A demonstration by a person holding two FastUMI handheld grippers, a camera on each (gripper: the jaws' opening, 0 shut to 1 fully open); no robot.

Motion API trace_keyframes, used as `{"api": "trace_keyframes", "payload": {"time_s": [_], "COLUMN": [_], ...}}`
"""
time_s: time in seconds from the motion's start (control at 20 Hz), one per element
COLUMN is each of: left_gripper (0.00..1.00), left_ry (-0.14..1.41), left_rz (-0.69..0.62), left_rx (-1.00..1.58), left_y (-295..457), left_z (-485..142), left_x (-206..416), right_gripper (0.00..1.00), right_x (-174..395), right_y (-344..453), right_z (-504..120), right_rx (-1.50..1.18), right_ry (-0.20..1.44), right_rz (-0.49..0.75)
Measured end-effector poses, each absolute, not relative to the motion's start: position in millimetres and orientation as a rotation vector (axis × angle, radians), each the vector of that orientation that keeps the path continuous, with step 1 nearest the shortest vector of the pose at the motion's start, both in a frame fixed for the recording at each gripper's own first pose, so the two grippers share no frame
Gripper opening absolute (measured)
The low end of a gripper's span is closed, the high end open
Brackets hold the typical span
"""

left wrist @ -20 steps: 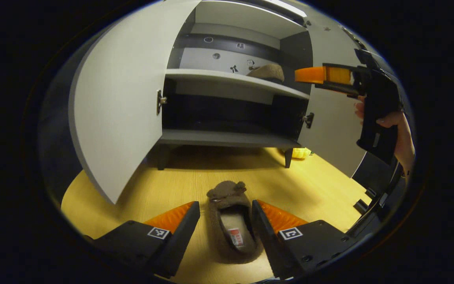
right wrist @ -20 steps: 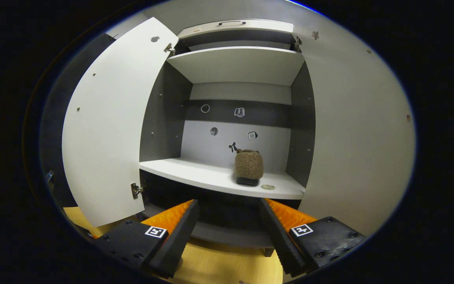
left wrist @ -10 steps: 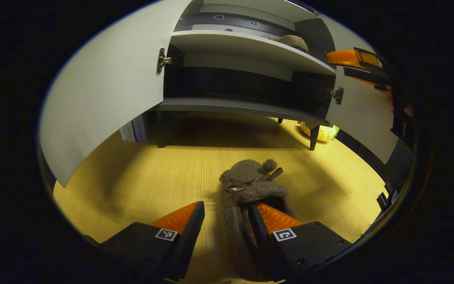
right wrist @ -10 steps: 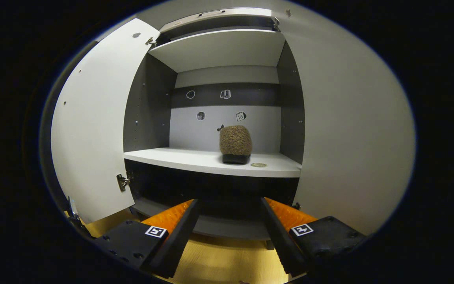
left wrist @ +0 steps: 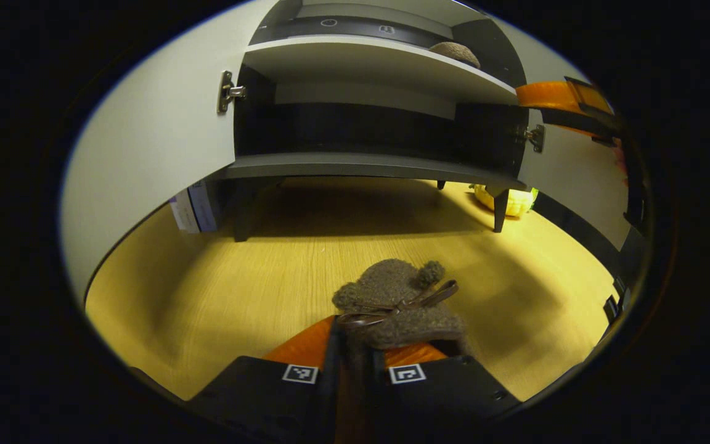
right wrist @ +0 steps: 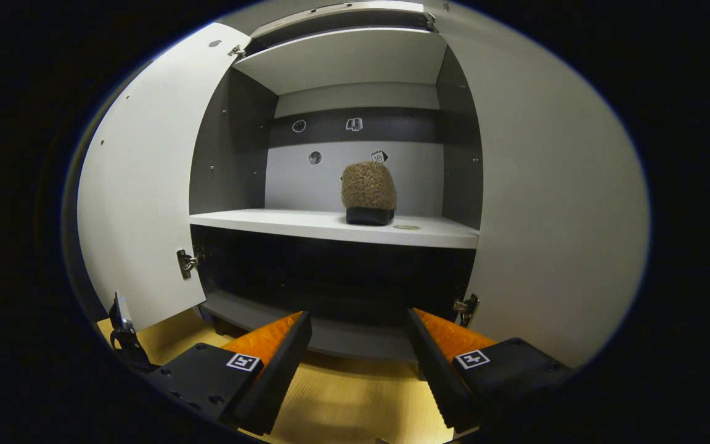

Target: Grab one shoe with the right hand and put it into the shoe cabinet, grab the other shoe with the left hand and put it into the shoe cabinet; then close the right door with the right hand and the left door with the left hand.

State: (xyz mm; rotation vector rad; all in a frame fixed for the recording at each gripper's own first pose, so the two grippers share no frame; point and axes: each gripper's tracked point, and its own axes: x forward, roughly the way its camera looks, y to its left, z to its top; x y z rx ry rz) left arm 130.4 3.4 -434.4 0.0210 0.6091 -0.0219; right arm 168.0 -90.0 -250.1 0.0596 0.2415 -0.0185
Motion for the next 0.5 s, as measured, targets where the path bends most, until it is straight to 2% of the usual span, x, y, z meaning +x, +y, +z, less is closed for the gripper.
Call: {"api": "trace_keyframes", "payload": {"time_s": [0.1, 0.2, 0.35, 0.5], "left_gripper": [0.13, 0.07, 0.05, 0.05], "left_ry": [0.607, 0.615, 0.63, 0.591], "left_rz": [-0.026, -0.032, -0.016, 0.001], "left_rx": [0.06, 0.049, 0.023, 0.061], "left_y": [6, 6, 6, 8], "left_z": [-435, -436, -428, -389], "left_x": [131, 130, 126, 121], "right_gripper": [0.98, 0.98, 0.99, 0.98], "right_x": [169, 169, 168, 167], "right_y": [-90, -87, -85, -83], "right_z": [-254, -258, -257, -254], "right_rx": [0.043, 0.039, 0.044, 0.044], "right_ry": [0.247, 0.258, 0.259, 0.26], "right_rz": [-0.017, -0.012, -0.006, 0.002]}}
